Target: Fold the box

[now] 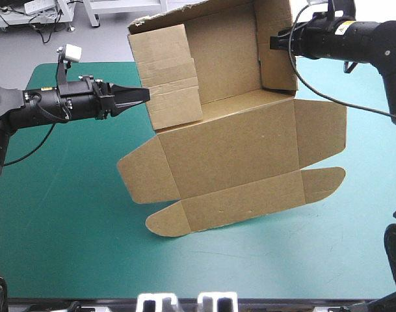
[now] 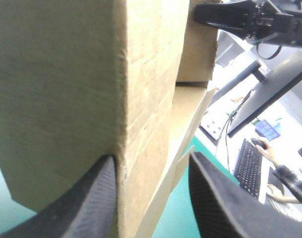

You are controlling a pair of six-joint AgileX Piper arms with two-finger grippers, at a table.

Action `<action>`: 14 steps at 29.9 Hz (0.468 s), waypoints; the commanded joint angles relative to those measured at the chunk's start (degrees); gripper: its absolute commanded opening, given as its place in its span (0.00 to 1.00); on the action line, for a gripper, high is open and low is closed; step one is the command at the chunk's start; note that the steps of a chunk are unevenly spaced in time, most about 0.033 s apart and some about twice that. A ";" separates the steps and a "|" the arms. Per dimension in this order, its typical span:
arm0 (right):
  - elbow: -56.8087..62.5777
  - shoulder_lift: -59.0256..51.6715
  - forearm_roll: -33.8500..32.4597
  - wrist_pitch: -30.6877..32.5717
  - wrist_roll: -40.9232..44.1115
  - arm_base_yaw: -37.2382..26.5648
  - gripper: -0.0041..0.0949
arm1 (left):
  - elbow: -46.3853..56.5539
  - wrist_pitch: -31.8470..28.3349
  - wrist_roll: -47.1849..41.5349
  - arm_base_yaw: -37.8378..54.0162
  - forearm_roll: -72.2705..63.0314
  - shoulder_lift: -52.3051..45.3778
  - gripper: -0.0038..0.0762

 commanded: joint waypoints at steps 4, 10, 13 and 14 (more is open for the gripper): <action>-1.61 -2.40 5.76 -3.65 0.59 -0.06 0.02 | -1.82 -0.85 1.01 -0.42 -2.55 -1.94 0.47; -1.61 -2.40 7.82 -0.72 -0.30 -0.06 0.02 | -1.82 -7.30 0.89 -0.42 2.06 -1.94 0.47; -1.61 -2.53 9.22 -0.25 -0.91 0.49 0.02 | -1.82 -9.96 0.89 -0.42 2.46 -1.94 0.47; -1.61 -2.53 9.22 -0.25 -1.03 0.92 0.02 | -1.82 -11.05 0.89 -0.42 2.46 -1.94 0.47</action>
